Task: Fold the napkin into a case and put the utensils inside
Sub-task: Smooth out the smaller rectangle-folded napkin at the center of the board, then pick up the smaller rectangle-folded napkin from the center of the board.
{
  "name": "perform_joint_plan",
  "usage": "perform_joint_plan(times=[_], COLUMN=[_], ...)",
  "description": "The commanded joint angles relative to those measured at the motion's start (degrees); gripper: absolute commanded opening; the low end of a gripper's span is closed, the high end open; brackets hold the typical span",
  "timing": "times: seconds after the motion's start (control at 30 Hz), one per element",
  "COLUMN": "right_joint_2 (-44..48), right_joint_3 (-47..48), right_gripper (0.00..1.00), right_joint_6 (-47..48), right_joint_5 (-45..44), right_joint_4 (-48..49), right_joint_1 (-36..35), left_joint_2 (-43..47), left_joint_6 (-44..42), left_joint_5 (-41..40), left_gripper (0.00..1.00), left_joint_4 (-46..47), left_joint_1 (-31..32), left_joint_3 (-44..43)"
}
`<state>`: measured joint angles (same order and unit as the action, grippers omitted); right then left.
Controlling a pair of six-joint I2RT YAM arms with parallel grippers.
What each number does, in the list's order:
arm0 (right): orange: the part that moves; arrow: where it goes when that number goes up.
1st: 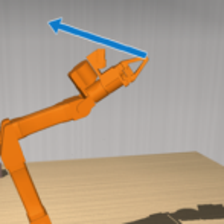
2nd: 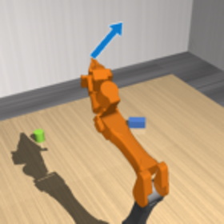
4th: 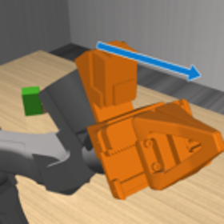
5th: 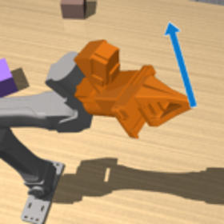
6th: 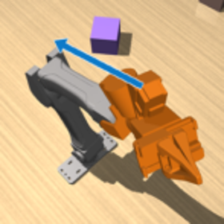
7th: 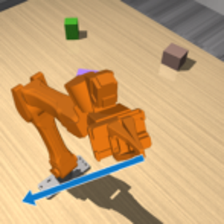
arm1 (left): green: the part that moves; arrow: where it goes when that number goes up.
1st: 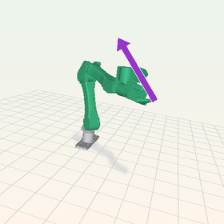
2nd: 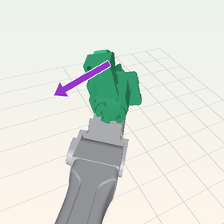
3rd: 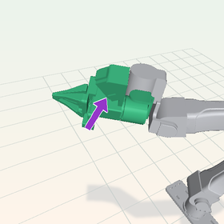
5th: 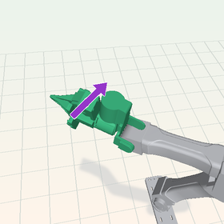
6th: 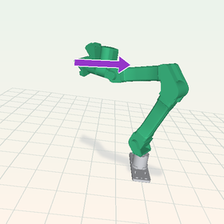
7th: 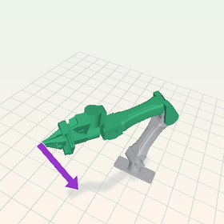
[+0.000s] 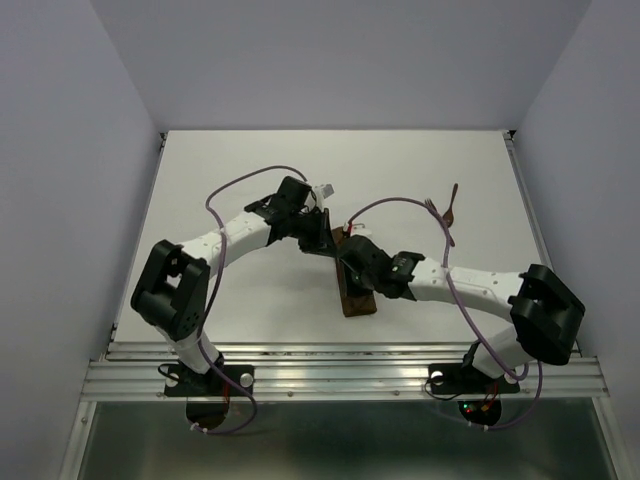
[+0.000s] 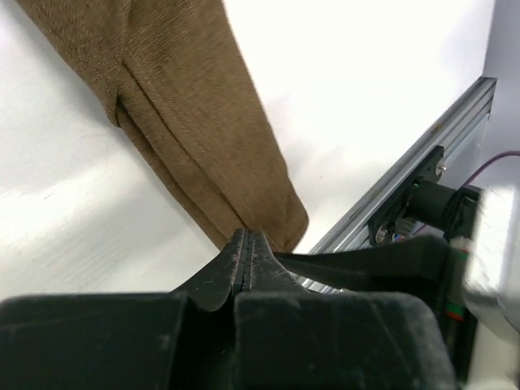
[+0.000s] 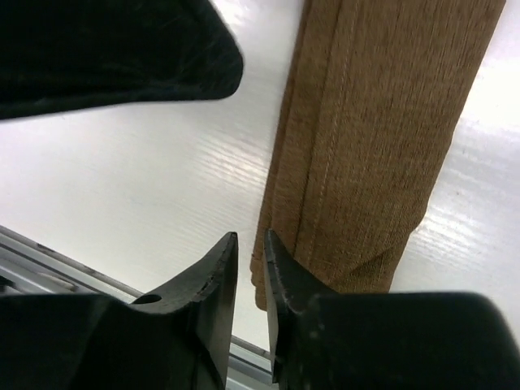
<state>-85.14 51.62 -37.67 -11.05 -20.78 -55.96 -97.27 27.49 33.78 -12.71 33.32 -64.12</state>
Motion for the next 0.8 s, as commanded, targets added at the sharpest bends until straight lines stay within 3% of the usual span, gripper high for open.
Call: perform_joint_plan(times=[0.0,0.1,0.27,0.43,0.77], right_joint_2=[-0.02,-4.05,-12.57,-15.93,-20.5], right_joint_3=[4.36,8.65,16.4,18.17,18.79], right_gripper=[0.26,0.38,0.45,0.55,0.56], right_joint_6=[1.02,-0.03,0.14,0.93,2.6], right_joint_5=[-4.41,-10.55,-15.49,-16.02,-14.09], right_joint_4=[-2.16,-6.01,-10.95,-11.66,-9.37], right_joint_1=[-0.46,-0.46,-0.46,-0.46,-0.46], left_joint_2=[6.48,9.11,10.35,11.58,12.9], left_joint_6=[-4.37,-4.55,-4.02,-2.88,-1.12], left_joint_5=[-3.01,-4.68,-6.27,-6.88,-6.54], left_gripper=[0.0,0.0,0.0,0.0,0.0], left_joint_4=[-7.24,-7.77,-7.68,-7.15,-4.52], left_joint_1=[-1.32,-4.66,-11.51,-16.97,-19.35], left_joint_3=[-2.07,-1.01,1.09,3.03,6.37])
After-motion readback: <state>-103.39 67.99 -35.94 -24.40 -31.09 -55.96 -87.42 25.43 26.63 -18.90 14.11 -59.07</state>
